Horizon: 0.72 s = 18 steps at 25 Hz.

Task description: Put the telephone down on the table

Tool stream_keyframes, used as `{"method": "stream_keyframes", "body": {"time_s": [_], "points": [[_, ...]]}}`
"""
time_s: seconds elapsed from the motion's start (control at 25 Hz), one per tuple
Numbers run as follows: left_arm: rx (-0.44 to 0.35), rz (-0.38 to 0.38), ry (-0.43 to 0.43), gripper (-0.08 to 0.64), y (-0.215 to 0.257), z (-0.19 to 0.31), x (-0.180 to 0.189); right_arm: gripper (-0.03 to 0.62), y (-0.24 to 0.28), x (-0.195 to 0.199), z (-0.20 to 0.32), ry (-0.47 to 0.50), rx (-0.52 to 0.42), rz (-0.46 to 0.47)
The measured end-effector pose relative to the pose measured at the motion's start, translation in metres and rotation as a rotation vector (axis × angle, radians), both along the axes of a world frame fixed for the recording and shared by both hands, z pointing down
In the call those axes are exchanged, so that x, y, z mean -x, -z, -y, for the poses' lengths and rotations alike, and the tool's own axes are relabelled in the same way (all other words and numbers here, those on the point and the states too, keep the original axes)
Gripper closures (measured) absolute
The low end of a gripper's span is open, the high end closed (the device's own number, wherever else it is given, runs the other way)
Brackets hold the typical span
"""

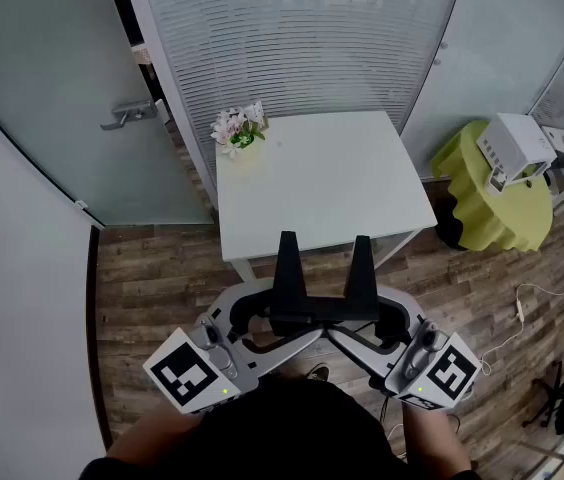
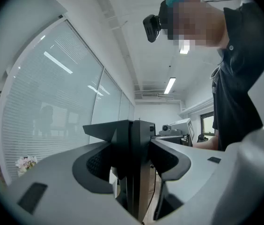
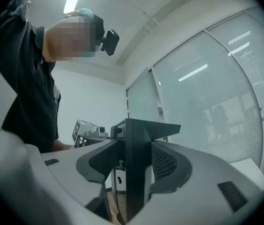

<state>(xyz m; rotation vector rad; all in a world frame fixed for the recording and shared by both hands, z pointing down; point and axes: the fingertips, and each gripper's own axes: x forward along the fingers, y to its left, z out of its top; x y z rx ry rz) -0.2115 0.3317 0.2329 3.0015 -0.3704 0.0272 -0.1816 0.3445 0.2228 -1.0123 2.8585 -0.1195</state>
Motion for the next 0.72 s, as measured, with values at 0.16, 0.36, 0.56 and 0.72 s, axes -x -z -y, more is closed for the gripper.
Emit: {"method": "stream_keyframes", "body": {"time_s": [0.16, 0.36, 0.56, 0.72], "points": [[-0.004, -0.004, -0.011, 0.313, 0.0007, 0.0019, 0.0004, 0.364, 0.0019, 0.0, 0.002, -0.008, -0.007, 0.0], [-0.002, -0.016, -0.015, 0.313, -0.0007, 0.0033, -0.0008, 0.364, -0.0011, -0.0008, 0.0032, -0.013, 0.001, -0.006], [0.001, -0.016, -0.014, 0.313, -0.0034, 0.0037, -0.0019, 0.364, -0.0031, -0.0009, 0.0038, -0.009, 0.002, -0.026], [0.001, -0.008, -0.011, 0.313, -0.0037, 0.0029, -0.0012, 0.364, -0.0033, -0.0009, 0.0033, -0.007, 0.004, -0.009]]}}
